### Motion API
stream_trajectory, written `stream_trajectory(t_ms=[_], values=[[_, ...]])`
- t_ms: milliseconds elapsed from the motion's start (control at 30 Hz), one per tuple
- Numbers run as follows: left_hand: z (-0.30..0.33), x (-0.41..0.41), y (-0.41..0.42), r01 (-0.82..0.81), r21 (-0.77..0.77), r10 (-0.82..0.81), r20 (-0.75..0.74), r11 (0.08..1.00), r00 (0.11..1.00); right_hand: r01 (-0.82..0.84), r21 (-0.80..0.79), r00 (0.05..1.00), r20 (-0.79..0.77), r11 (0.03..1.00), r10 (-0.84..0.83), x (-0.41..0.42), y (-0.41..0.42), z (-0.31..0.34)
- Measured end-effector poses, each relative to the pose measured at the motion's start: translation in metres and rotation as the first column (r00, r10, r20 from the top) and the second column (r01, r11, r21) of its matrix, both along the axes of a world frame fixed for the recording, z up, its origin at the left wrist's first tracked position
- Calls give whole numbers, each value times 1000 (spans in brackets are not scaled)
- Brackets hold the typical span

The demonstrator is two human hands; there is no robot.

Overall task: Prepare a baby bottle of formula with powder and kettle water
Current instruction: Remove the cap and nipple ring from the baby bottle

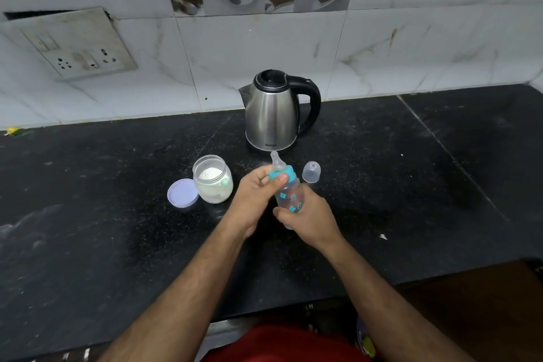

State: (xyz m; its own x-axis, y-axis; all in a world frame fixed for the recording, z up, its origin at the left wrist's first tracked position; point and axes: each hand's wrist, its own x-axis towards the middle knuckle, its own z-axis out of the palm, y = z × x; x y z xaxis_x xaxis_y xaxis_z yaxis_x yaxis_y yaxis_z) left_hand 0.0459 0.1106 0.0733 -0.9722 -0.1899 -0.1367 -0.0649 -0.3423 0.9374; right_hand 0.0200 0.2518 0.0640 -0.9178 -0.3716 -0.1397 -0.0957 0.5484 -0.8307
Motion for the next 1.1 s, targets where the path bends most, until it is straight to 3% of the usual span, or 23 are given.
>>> stream_trajectory(t_ms=[100,233,500,833,1100], values=[[2,1,10,-110,60,108,43,992,993,37,23,999,-24,999,-37,8,-6,-3],[8,-1,6,-40,16,38,117,999,992,-15,11,1000,-10,1000,15,13,-10,-6],[6,9,-11,167,130,-166,-16,977,986,19,-35,999,35,999,-18,4,-3,-4],[5,4,-11,15,16,-14,-22,1000,1000,-46,-74,999,16,996,48,8,-5,-3],[10,6,-9,114,66,-113,-19,991,993,-67,-71,998,17,995,68,4,-4,-5]])
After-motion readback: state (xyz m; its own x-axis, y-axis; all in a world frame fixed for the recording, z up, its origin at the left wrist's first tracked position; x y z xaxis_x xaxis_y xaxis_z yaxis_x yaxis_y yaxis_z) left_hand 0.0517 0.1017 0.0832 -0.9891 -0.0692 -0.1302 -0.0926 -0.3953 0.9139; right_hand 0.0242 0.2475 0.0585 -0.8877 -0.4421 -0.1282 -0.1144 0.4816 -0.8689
